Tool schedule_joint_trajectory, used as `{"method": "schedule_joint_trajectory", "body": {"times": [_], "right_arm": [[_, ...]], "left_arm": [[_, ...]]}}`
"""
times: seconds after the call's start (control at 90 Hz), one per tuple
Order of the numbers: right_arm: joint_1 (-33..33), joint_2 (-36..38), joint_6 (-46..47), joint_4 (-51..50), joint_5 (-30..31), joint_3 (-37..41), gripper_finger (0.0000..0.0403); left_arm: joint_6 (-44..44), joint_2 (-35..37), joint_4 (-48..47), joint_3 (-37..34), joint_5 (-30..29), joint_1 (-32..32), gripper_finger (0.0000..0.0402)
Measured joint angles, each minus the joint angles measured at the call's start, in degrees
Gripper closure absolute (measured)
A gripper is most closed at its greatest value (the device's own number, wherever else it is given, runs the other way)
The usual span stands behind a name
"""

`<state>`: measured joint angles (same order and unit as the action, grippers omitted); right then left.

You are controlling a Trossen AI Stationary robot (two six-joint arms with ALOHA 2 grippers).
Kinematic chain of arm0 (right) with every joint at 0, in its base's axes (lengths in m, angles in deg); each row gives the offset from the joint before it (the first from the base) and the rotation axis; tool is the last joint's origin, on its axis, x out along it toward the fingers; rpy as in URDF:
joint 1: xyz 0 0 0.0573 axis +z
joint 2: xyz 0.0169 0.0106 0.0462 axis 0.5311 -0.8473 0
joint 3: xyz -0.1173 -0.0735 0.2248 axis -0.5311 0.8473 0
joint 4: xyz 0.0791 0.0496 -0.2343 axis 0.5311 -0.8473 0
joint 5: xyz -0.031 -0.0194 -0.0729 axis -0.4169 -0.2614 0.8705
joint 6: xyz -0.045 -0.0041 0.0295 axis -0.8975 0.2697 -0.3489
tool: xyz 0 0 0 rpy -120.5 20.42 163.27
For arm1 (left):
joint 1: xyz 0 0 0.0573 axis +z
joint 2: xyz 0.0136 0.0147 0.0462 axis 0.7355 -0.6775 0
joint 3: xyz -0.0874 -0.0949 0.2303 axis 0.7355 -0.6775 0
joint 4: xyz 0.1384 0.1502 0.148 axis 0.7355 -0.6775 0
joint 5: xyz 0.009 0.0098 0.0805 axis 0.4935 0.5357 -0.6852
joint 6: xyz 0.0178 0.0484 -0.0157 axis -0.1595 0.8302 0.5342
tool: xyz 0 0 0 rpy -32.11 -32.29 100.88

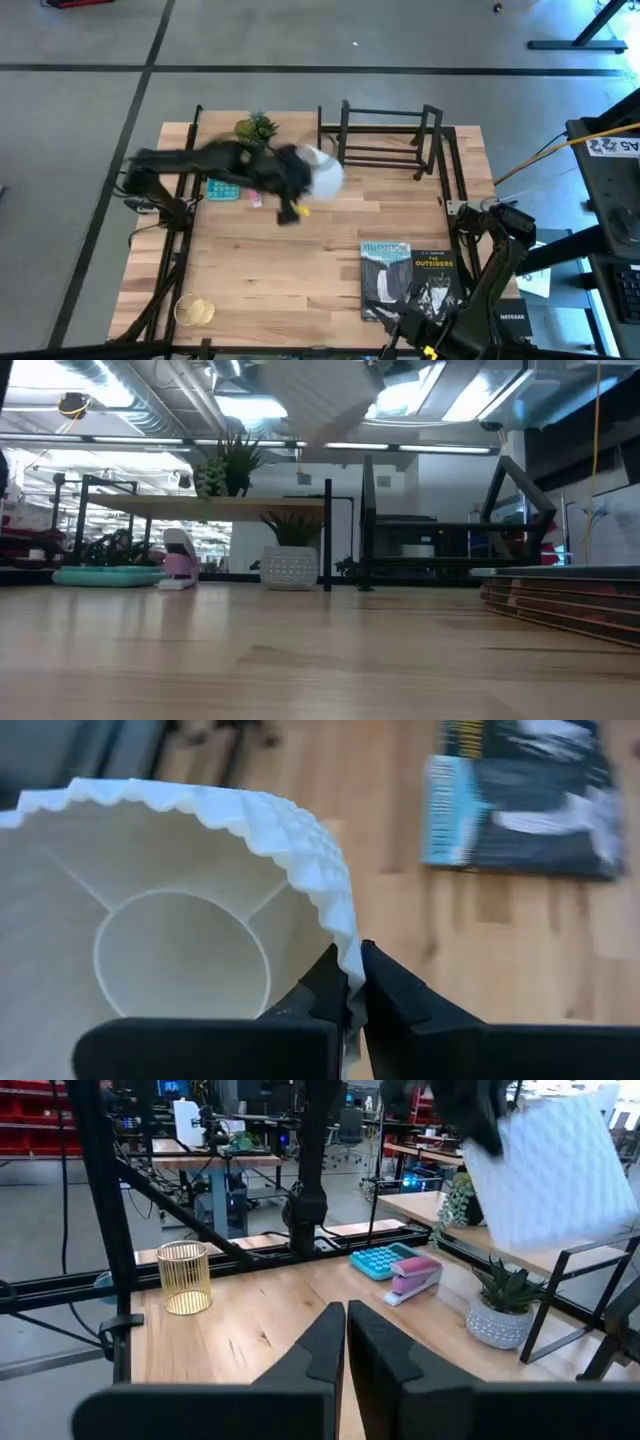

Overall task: Stock shelves
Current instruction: Remove the white pen holder from the shelf

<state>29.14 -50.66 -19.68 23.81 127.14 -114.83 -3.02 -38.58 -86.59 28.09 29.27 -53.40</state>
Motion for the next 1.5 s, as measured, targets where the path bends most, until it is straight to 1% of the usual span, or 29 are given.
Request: {"method": "schedule_joint_trajectory", "body": {"times": [0.089,0.178,0.311,0.5,0.667,0.944,1.089,1.222,1.422,1.5], "right_arm": [[1.93,0.08,-2.54,0.26,2.37,-3.00,0.0402],[3.67,0.17,-6.96,1.40,4.07,-5.97,0.0402],[5.55,0.17,-12.24,3.13,4.83,-8.89,0.0402],[5.44,0.22,-13.41,3.58,4.91,-9.69,0.0402],[3.97,0.23,-13.61,4.19,4.68,-9.21,0.0402],[2.04,0.23,-13.59,4.33,3.38,-9.21,0.0402],[2.13,0.22,-13.63,4.31,3.00,-9.21,0.0402],[2.14,0.22,-13.67,4.34,2.69,-9.21,0.0402],[2.14,0.22,-13.70,4.29,2.16,-9.21,0.0402],[2.14,0.22,-13.70,4.33,2.15,-9.21,0.0402]], "left_arm": [[4.11,-5.08,5.44,0.00,0.78,-0.97,0.0401],[8.09,-9.93,11.46,0.00,0.79,-1.22,0.0401],[13.14,-15.90,18.72,0.00,0.87,-1.21,0.0401],[19.16,-21.72,26.75,0.00,0.98,-1.40,0.0396],[20.88,-25.21,33.86,0.00,0.98,-1.46,0.0387],[21.76,-26.59,34.59,0.00,1.03,-0.61,0.0385],[19.68,-26.86,34.30,0.00,4.31,-0.54,0.0384],[18.92,-27.57,34.89,-0.39,5.45,-0.65,0.0384],[19.42,-29.22,35.72,-0.55,5.24,-0.54,0.0384],[19.41,-29.71,37.50,-0.55,5.12,-0.50,0.0383]]}}
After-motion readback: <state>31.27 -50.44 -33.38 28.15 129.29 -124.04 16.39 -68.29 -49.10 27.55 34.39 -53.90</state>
